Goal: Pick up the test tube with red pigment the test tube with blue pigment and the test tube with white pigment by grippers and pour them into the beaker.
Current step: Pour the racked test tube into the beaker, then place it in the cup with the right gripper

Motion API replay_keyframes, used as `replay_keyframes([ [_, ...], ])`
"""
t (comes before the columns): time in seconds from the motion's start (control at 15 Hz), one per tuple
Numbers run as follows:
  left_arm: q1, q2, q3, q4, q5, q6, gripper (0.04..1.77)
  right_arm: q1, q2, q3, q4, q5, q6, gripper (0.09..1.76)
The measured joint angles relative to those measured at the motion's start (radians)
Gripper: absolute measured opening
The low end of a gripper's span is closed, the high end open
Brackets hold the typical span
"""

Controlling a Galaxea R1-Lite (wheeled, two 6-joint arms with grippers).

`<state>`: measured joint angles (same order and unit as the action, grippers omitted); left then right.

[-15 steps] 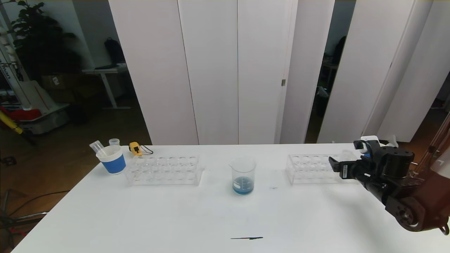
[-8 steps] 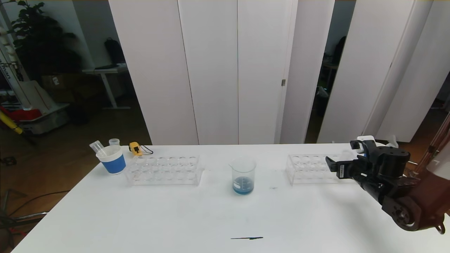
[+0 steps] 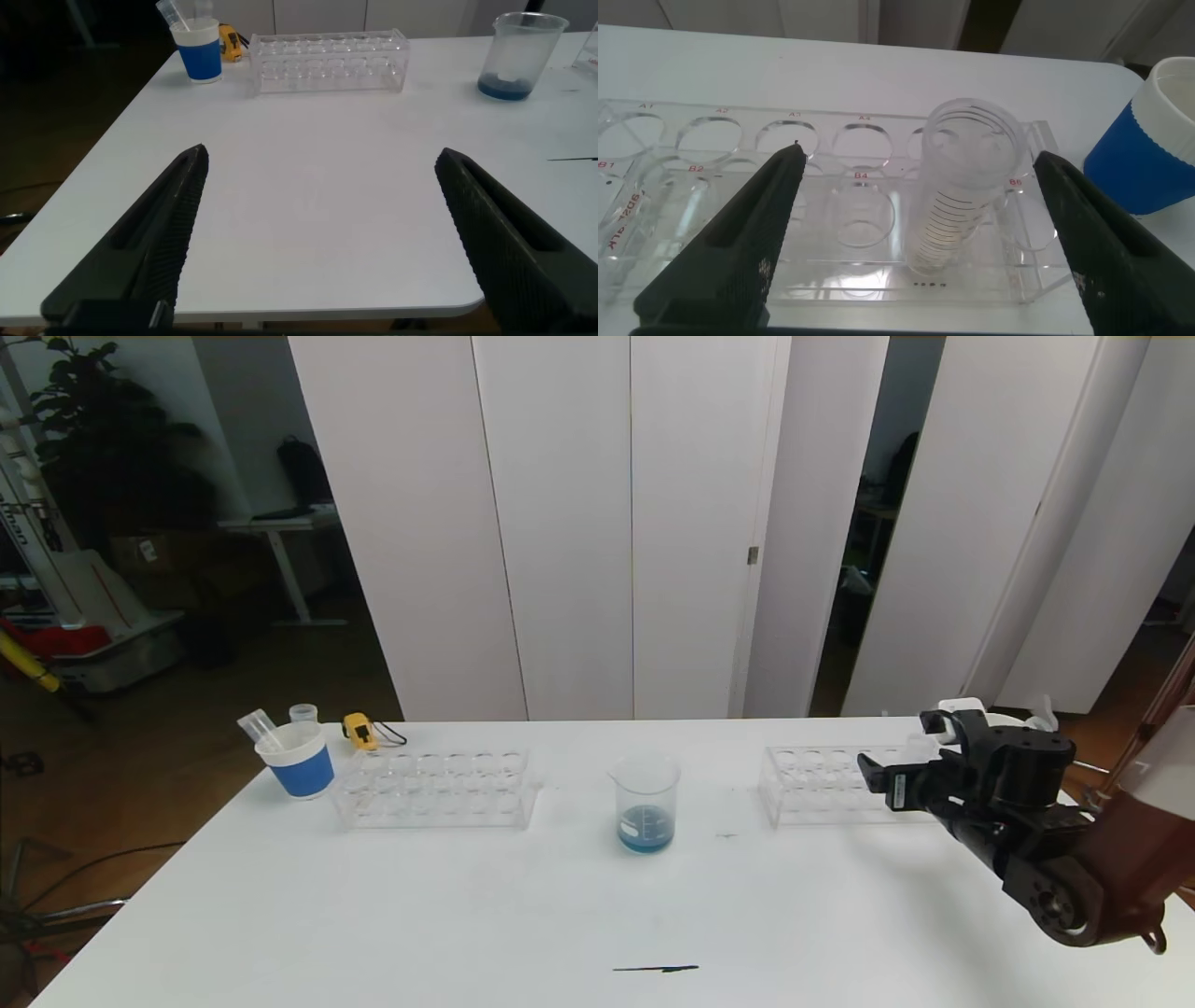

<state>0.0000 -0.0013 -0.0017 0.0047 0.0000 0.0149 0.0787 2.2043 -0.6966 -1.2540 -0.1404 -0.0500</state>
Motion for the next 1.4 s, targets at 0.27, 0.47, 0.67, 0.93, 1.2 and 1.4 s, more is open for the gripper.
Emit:
replay_keyframes([
  [0.27,0.0,0.0,0.0,0.0,0.0,0.0,1.73,-0.002,0.008,-0.013,0.0,-0.004,0.006,1.55],
  [0.47,0.0,0.0,0.0,0.0,0.0,0.0,1.73,-0.007,0.01,-0.016,0.001,-0.004,0.026,0.47],
  [0.67,0.0,0.0,0.0,0.0,0.0,0.0,1.73,-0.003,0.01,-0.016,0.002,-0.002,0.038,0.65],
  [0.93,0.0,0.0,0.0,0.0,0.0,0.0,1.73,-0.004,0.009,-0.016,0.003,-0.001,0.039,0.58],
  [1.2,0.0,0.0,0.0,0.0,0.0,0.0,1.73,-0.006,0.008,-0.015,0.006,0.005,0.05,0.58],
  [1.4,0.0,0.0,0.0,0.0,0.0,0.0,1.73,-0.007,0.006,-0.017,0.01,0.006,0.076,0.58],
])
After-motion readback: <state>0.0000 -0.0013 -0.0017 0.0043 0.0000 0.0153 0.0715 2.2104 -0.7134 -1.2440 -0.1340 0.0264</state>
